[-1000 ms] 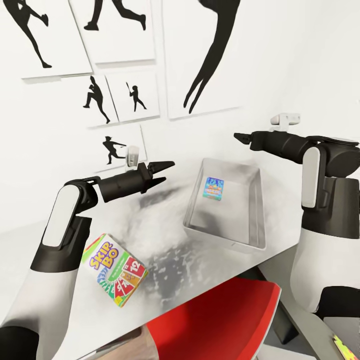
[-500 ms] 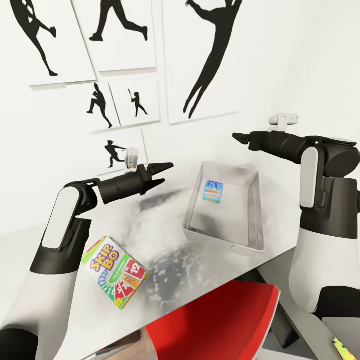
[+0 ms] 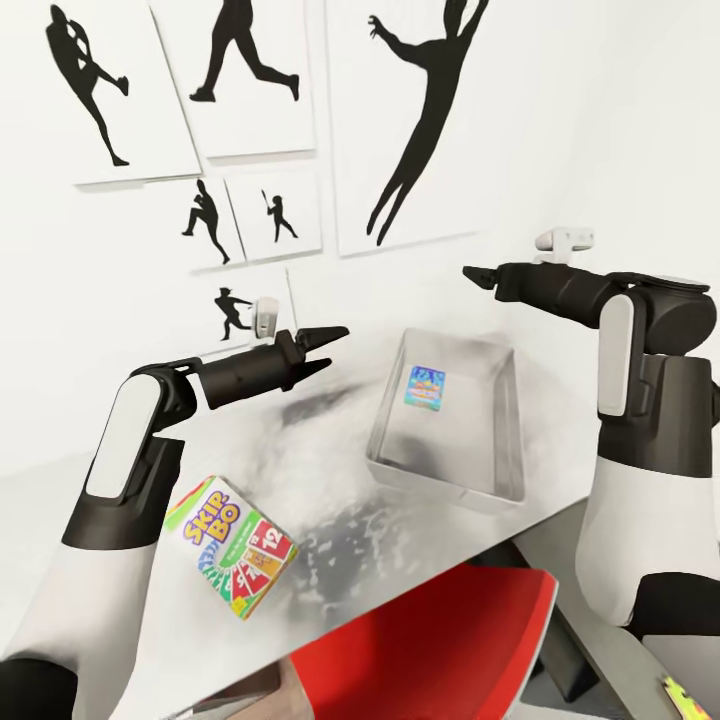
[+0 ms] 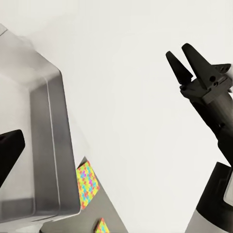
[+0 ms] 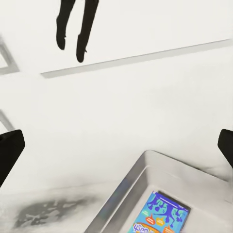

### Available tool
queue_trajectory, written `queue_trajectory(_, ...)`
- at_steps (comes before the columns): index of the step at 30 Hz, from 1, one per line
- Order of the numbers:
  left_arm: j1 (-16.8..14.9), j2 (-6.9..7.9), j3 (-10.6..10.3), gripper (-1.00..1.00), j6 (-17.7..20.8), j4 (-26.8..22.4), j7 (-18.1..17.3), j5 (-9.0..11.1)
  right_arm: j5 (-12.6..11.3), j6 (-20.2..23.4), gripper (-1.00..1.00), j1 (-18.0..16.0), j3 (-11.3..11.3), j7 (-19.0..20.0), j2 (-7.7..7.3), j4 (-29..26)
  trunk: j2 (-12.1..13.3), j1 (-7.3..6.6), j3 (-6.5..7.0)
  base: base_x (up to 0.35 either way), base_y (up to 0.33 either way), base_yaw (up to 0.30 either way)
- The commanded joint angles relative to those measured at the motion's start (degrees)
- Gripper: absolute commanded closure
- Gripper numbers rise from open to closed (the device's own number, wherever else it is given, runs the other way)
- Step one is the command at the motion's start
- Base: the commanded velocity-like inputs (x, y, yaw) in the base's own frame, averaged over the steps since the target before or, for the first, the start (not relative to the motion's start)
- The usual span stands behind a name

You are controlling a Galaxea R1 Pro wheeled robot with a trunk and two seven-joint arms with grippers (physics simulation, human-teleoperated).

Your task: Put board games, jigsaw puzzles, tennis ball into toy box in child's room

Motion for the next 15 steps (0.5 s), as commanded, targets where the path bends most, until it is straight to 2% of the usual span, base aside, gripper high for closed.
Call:
queue_trajectory(1, -0.05, 0.03, -0.08, -1.00, 0.01, -0.05, 0.57, 0.58, -0.25, 0.34, -1.00, -0.06, -0.06, -0.08, 0.07, -0.02, -0.10, 0.03, 0.00, -0.125, 0.000, 0.000)
queue_trajectory(6, -0.04, 0.01, -0.18, -1.00, 0.02, -0.06, 0.57, 0.58, -0.13, 0.34, -1.00, -0.06, -0.09, -0.10, 0.30, -0.02, -0.10, 0.03, 0.46, -0.192, 0.000, 0.000)
queue_trajectory(15, -0.03, 0.00, -0.16, -1.00, 0.01, -0.07, 0.57, 0.59, 0.14, 0.34, -1.00, -0.06, -0.15, -0.12, 0.47, -0.02, -0.10, 0.03, 1.31, -0.262, 0.000, 0.000)
